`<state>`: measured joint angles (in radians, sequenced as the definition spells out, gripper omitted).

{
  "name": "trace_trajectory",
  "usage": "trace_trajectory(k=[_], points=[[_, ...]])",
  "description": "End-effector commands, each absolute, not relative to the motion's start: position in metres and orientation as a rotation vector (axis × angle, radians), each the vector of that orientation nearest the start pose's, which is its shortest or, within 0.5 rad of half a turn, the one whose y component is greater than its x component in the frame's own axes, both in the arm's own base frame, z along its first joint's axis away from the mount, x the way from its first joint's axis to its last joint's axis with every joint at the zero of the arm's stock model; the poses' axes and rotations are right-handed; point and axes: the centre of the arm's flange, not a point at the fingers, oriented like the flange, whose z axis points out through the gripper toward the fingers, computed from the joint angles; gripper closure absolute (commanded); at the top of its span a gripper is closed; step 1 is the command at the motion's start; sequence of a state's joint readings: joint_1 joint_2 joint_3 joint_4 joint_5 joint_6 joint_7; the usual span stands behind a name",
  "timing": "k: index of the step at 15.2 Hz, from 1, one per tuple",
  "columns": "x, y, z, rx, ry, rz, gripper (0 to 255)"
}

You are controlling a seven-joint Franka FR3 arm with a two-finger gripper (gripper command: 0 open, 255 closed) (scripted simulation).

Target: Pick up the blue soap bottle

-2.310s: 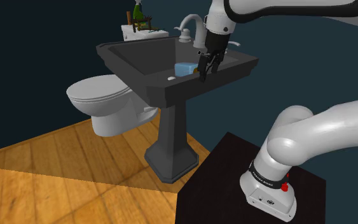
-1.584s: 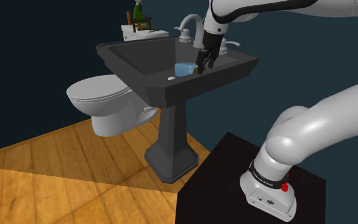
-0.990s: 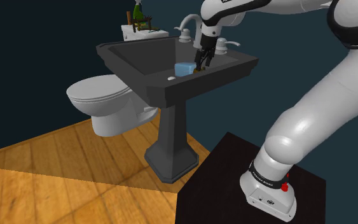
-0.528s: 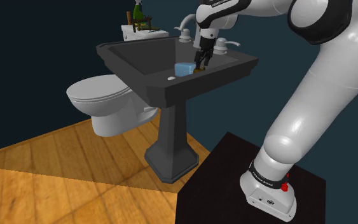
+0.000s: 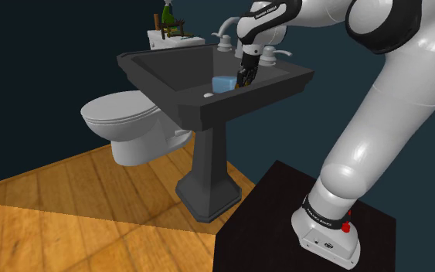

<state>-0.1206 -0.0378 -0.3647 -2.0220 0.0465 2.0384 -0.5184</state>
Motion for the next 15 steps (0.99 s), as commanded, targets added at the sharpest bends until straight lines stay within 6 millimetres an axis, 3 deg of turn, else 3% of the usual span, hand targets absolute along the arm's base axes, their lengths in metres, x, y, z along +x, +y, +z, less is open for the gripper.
trace_trajectory(k=[1,9,15], points=[[0.486,-0.255,0.469,-3.116,-0.021,-0.113,255],[0.486,-0.256,0.469,-3.116,-0.021,-0.113,255],[0.486,-0.256,0.501,-3.116,-0.021,-0.113,255]])
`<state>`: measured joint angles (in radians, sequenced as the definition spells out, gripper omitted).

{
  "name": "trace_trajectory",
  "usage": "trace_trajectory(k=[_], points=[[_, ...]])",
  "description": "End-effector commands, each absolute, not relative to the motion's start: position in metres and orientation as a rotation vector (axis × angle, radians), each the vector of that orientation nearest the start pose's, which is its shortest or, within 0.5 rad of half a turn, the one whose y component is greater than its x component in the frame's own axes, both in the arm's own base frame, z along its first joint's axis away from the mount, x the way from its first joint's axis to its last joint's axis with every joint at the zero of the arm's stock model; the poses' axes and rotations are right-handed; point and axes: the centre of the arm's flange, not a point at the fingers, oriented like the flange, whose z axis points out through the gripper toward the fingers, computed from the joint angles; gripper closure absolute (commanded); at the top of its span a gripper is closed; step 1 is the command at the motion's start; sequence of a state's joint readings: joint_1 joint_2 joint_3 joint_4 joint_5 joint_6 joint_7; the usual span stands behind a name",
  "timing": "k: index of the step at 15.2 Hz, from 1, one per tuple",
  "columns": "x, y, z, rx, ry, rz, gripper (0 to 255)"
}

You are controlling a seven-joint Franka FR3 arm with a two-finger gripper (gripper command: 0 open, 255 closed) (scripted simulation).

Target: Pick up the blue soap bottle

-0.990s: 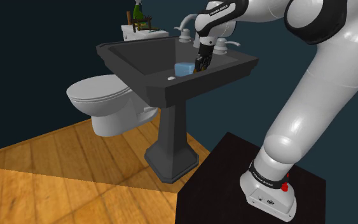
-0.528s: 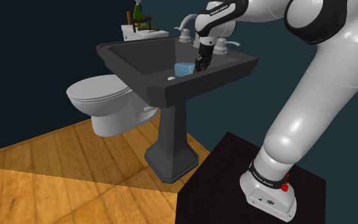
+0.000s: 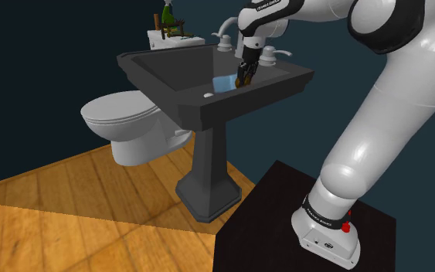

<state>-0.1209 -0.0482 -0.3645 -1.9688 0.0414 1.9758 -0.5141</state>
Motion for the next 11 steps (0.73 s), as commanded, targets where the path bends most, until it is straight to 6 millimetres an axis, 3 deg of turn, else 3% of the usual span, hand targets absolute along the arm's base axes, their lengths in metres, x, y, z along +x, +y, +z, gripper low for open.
trace_trajectory(k=[1,9,11], points=[[0.486,-0.256,0.506,-3.116,-0.021,-0.113,255],[0.486,-0.256,0.548,-3.116,-0.021,-0.113,255],[0.486,-0.256,0.549,-3.116,-0.021,-0.113,255]])
